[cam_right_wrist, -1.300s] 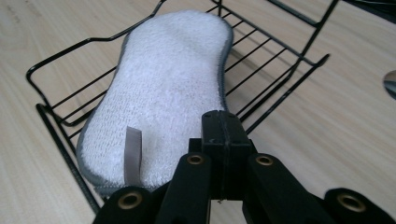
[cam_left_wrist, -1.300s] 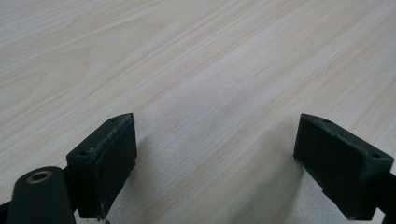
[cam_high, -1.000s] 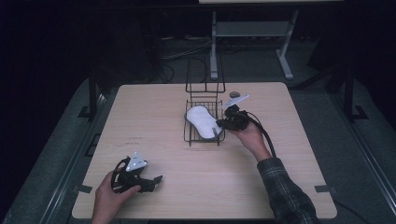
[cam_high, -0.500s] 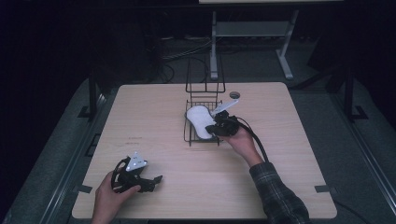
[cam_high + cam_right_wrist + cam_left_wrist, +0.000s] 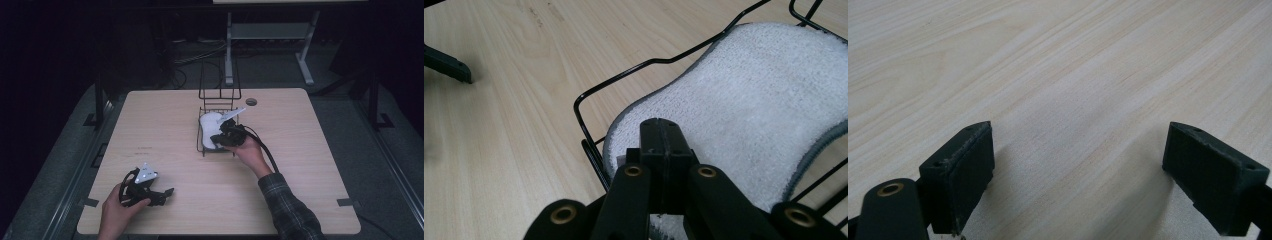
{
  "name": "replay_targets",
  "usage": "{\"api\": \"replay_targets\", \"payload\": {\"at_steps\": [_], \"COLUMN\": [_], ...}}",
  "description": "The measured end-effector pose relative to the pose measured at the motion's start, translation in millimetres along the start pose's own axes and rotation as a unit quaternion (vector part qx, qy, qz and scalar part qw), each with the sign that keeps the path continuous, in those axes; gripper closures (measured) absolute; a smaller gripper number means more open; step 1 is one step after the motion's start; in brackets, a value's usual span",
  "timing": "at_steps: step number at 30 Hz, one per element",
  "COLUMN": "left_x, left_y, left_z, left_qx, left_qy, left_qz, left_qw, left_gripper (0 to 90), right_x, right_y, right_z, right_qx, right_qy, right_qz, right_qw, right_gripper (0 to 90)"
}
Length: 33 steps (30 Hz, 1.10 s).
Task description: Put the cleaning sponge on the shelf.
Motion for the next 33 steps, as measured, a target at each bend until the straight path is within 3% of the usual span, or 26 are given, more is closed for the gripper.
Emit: {"api": "replay_targets", "payload": {"at_steps": [11, 24, 26, 33], "left_x": [0.0, -0.1, 0.0, 0.0], "left_y": [0.0, 0.2, 0.2, 0.2], "left_z": [0.0, -0.2, 0.1, 0.0], "left_qx": [0.000, 0.000, 0.000, 0.000], "left_qy": [0.000, -0.001, 0.000, 0.000], "left_qz": [0.000, -0.001, -0.001, -0.001], "left_qw": [1.0000, 1.0000, 1.0000, 1.0000], "left_gripper": [12.3, 12.3, 12.3, 12.3], "right_x": [1.6, -10.7, -14.8, -22.8], "right_y": [5.3, 50.3, 63.6, 83.8], "right_z": [7.1, 12.7, 15.0, 18.4], "right_qx": [-0.008, -0.033, -0.039, -0.054], "right_qy": [-0.010, -0.015, -0.022, -0.026], "right_qz": [0.011, 0.035, 0.044, 0.052], "right_qw": [0.9999, 0.9987, 0.9981, 0.9968], "right_gripper": [90.0, 89.8, 84.2, 69.9]}}
Point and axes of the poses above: each handheld gripper's, and its own axes: y roughly backward along the jaws, x roughly out of its top, z roughly to its right, the point moved 7 cm from there along -y, roughly forward along the jaws, and after that the axes turned 14 degrees about x, right-handed, at the moved point
